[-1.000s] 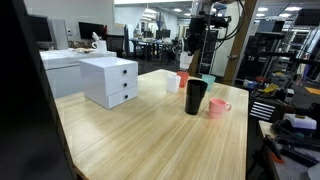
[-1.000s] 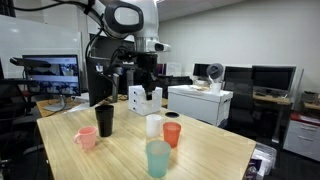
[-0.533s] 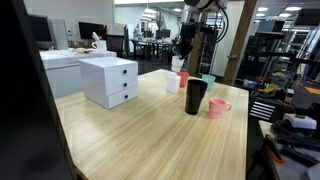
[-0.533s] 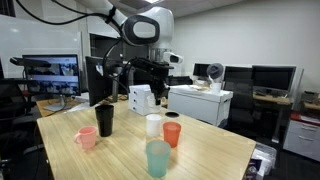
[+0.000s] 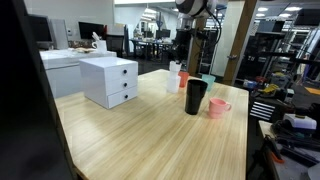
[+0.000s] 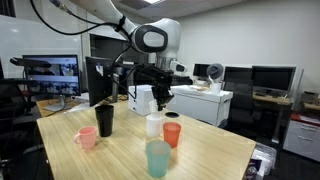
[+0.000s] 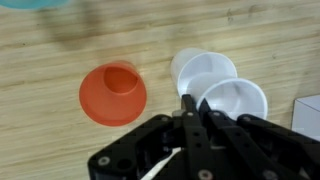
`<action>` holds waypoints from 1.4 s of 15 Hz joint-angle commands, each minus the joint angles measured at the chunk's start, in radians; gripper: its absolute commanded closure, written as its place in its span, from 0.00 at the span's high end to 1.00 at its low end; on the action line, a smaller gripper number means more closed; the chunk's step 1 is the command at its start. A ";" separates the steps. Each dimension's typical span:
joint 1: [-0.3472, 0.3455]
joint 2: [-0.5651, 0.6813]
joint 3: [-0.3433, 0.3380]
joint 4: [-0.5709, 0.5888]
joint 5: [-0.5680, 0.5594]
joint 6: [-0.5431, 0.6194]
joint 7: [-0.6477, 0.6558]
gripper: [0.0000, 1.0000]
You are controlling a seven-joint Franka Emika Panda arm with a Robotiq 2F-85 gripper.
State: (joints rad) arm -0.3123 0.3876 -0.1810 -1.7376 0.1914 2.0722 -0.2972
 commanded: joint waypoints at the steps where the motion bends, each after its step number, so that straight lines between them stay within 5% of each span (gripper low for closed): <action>1: -0.014 0.032 0.027 0.025 0.002 -0.020 -0.037 0.01; 20: -0.014 0.069 0.024 0.008 -0.056 0.008 -0.023 0.01; 21: -0.015 0.072 0.026 0.009 -0.057 -0.002 -0.028 0.31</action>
State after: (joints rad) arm -0.3146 0.4518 -0.1630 -1.7303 0.1500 2.0770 -0.3035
